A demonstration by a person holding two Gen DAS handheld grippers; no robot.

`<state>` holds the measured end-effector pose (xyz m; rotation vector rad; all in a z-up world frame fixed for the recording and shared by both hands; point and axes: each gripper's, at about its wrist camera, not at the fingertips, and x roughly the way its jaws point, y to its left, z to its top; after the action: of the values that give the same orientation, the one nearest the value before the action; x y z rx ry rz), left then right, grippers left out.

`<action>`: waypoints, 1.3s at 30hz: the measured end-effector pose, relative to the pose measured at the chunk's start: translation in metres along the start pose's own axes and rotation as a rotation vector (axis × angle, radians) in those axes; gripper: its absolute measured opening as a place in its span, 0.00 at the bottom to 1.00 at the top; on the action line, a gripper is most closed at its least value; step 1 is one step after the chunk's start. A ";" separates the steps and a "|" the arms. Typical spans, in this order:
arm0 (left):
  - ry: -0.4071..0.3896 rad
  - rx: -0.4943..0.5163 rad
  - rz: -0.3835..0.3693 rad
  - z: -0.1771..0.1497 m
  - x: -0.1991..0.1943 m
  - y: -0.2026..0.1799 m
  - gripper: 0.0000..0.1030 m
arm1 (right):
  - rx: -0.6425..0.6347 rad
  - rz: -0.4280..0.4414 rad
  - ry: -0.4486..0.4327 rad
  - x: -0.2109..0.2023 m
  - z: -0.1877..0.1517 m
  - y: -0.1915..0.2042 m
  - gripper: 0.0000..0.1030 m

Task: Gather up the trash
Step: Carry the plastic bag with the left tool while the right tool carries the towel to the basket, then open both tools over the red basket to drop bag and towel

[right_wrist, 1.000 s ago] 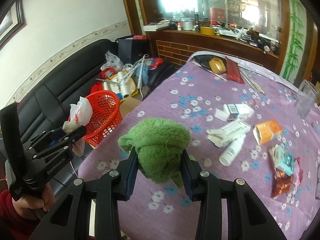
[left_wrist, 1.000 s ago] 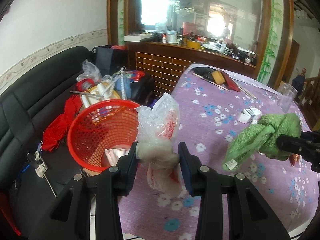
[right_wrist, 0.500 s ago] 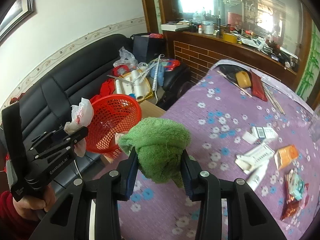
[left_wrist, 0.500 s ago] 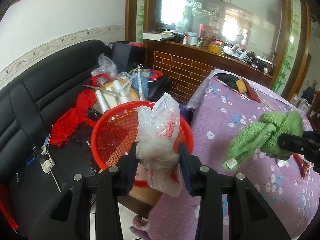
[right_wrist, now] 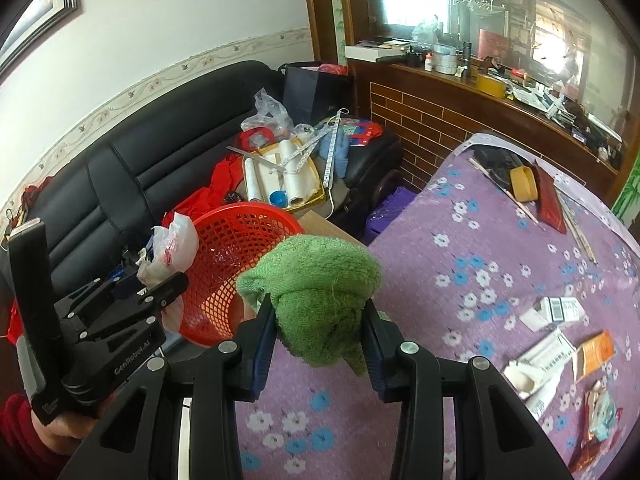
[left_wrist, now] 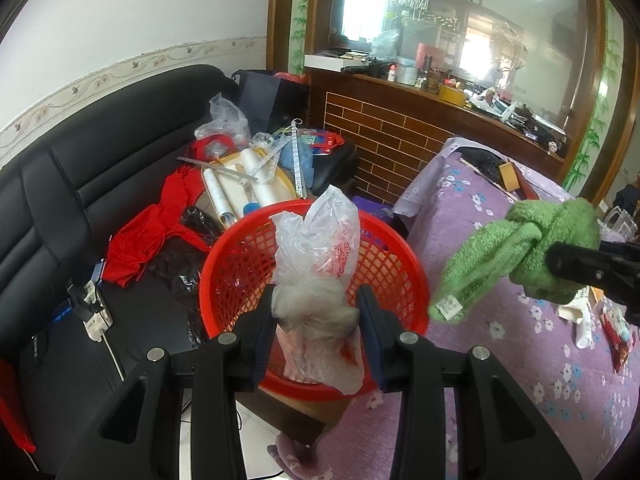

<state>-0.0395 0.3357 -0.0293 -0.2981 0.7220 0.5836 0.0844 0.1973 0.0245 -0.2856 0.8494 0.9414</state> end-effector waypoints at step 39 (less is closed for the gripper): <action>0.006 0.025 -0.082 -0.003 0.002 -0.020 0.58 | 0.121 0.024 0.025 0.011 0.002 -0.021 0.63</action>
<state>-0.0277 0.3196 -0.0316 -0.3050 0.7194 0.4954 0.1058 0.1932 0.0147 -0.1836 0.9310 0.9064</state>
